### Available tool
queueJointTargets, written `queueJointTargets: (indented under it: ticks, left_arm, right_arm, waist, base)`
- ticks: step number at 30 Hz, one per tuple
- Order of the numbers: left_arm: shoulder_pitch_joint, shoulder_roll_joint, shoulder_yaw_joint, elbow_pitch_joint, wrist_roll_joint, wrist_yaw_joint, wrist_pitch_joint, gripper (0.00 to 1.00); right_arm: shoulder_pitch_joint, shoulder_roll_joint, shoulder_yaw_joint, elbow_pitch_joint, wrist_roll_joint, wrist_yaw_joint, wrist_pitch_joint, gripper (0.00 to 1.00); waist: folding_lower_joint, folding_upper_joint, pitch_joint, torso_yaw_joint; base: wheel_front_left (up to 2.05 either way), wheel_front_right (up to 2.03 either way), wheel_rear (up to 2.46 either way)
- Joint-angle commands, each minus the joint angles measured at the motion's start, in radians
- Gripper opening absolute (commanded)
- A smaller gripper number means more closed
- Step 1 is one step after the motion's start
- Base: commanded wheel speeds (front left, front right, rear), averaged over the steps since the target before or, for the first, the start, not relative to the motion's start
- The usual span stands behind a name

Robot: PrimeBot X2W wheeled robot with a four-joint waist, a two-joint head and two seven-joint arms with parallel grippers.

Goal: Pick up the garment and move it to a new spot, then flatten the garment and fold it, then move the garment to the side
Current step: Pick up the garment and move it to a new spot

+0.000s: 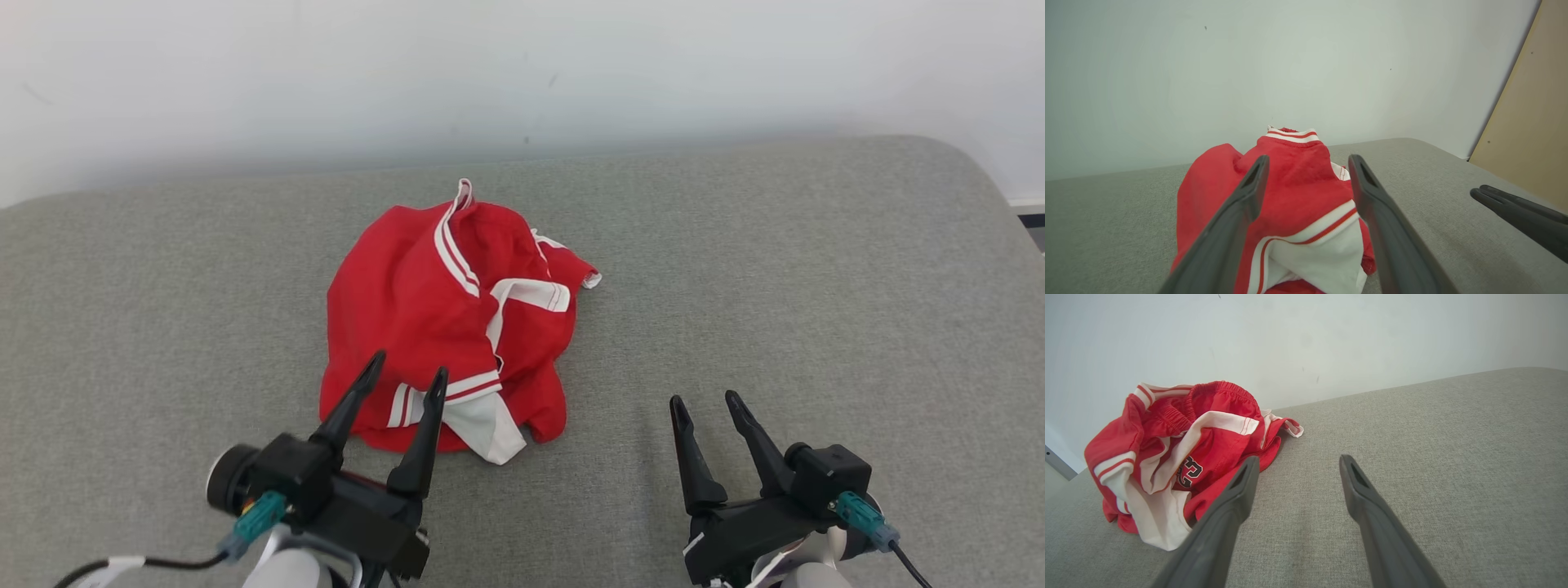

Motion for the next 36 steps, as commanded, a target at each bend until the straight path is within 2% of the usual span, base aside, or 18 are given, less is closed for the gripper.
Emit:
queueJointTargets:
  ticks: [1, 11, 20, 24, 29, 30, 31, 36]
  left_arm:
    - [-0.018, 0.0, -0.001, 0.004, 0.01, -0.006, 0.001, 1.0]
    - [-0.163, 0.01, -0.045, 0.096, 0.072, -0.022, 0.052, 1.0]
    - [-0.261, 0.036, -0.058, 0.206, 0.127, 0.002, 0.087, 1.0]
    - [-0.286, 0.047, -0.06, 0.263, 0.151, 0.02, 0.1, 1.0]
    - [-0.298, 0.043, -0.066, 0.33, 0.141, 0.022, 0.115, 0.99]
    - [-0.3, 0.039, -0.062, 0.333, 0.138, 0.027, 0.101, 0.26]
    - [-0.302, 0.037, -0.059, 0.34, 0.138, 0.031, 0.094, 0.0]
    - [-0.306, 0.041, -0.056, 0.37, 0.131, 0.034, 0.081, 0.0]
  right_arm:
    - [0.0, -0.001, 0.004, 0.001, 0.005, 0.001, -0.001, 1.0]
    - [-0.012, -0.001, 0.01, -0.007, 0.032, 0.001, -0.001, 1.0]
    - [-0.021, -0.001, 0.011, -0.012, 0.057, 0.001, -0.001, 1.0]
    - [-0.023, -0.001, 0.014, -0.012, 0.064, 0.001, -0.001, 1.0]
    - [-0.024, -0.001, 0.011, -0.016, 0.067, 0.001, -0.001, 1.0]
    - [-0.023, -0.001, 0.01, -0.017, 0.067, 0.001, -0.001, 1.0]
    - [-0.023, -0.001, 0.008, -0.019, 0.067, 0.001, -0.001, 1.0]
    - [-0.015, -0.001, 0.001, -0.02, 0.061, 0.001, -0.001, 1.0]
  waist:
    - [0.0, 0.0, -0.001, -0.007]
    - [0.0, 0.0, 0.022, -0.085]
    - [0.0, 0.0, 0.046, -0.147]
    - [0.0, 0.0, 0.049, -0.161]
    - [0.0, 0.0, 0.052, -0.169]
    - [0.0, 0.0, 0.053, -0.169]
    - [0.0, 0.0, 0.053, -0.169]
    - [0.0, 0.0, 0.05, -0.159]
  base:
    - [0.0, 0.0, 0.0]
    - [0.0, 0.0, 0.0]
    - [0.0, 0.0, 0.0]
    - [0.0, 0.0, 0.0]
    - [0.0, 0.0, 0.0]
    - [0.0, 0.0, 0.0]
    - [0.0, 0.0, 0.0]
    - [0.0, 0.0, 0.0]
